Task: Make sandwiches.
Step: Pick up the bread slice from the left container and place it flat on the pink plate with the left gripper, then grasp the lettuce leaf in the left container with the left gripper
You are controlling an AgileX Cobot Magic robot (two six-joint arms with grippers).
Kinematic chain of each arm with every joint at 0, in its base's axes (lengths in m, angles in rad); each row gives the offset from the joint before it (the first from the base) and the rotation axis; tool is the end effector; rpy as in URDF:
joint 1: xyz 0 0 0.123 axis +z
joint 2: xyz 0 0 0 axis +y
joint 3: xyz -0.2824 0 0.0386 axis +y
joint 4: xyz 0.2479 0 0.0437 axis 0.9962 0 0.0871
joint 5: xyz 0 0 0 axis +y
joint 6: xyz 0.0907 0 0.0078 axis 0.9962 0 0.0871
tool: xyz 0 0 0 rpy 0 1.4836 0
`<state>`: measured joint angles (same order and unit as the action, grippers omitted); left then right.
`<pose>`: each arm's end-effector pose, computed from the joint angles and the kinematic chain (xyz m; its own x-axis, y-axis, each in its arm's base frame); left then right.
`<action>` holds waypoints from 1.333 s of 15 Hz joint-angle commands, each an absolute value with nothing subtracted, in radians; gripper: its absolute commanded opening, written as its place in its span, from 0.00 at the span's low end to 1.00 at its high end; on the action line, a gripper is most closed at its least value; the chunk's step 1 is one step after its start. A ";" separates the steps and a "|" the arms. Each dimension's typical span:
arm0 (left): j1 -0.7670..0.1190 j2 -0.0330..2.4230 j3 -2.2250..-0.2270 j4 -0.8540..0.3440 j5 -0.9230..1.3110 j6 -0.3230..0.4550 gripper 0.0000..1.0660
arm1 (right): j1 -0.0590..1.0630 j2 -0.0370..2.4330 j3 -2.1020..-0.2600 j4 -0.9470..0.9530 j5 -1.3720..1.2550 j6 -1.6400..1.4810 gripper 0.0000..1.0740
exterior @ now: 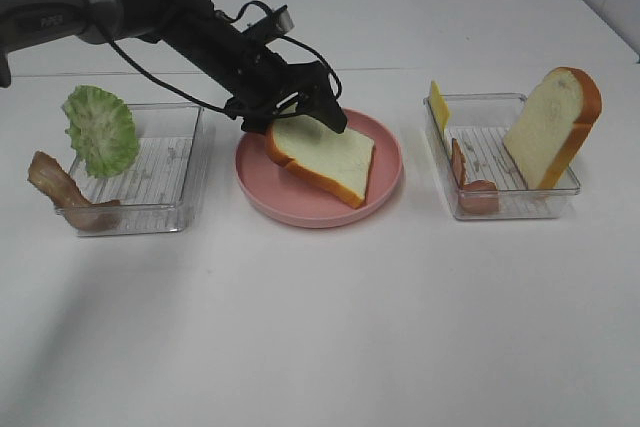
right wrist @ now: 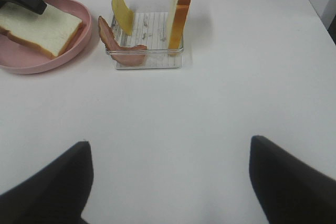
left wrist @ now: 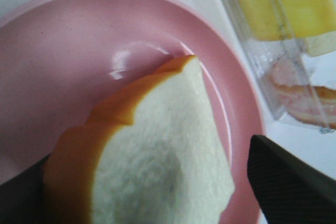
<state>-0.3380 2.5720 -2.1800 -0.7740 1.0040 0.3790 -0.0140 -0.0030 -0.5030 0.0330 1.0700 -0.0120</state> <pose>0.4864 -0.2279 0.1214 -0.9074 0.2298 -0.3518 0.4036 0.7095 -0.5776 -0.0060 0.0027 0.2773 -0.4587 0.0103 -0.8885 -0.0100 0.9998 0.0167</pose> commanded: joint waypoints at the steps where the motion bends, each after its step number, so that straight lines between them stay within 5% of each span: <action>1: -0.389 2.552 -2.243 -0.575 0.998 0.346 0.75 | -0.021 -0.010 -0.501 0.032 1.060 -0.006 0.73; 9: -0.464 2.537 -2.314 -0.188 1.057 0.168 0.75 | -0.021 -0.010 -0.501 0.032 1.060 -0.006 0.73; 14: -0.464 2.471 -2.314 -0.109 1.147 0.144 0.74 | -0.021 -0.010 -0.501 0.032 1.060 -0.006 0.73; 17: -0.445 2.393 -2.314 0.010 1.271 -0.041 0.72 | -0.021 -0.010 -0.501 0.032 1.060 -0.006 0.73; 20: -0.413 2.348 -2.314 0.027 1.287 -0.090 0.72 | -0.021 -0.010 -0.501 0.032 1.060 -0.006 0.73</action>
<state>-0.3970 2.3390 -2.3110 0.0180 1.2110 -0.0950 -0.0140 -0.0030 -0.5030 0.0330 1.0700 -0.0120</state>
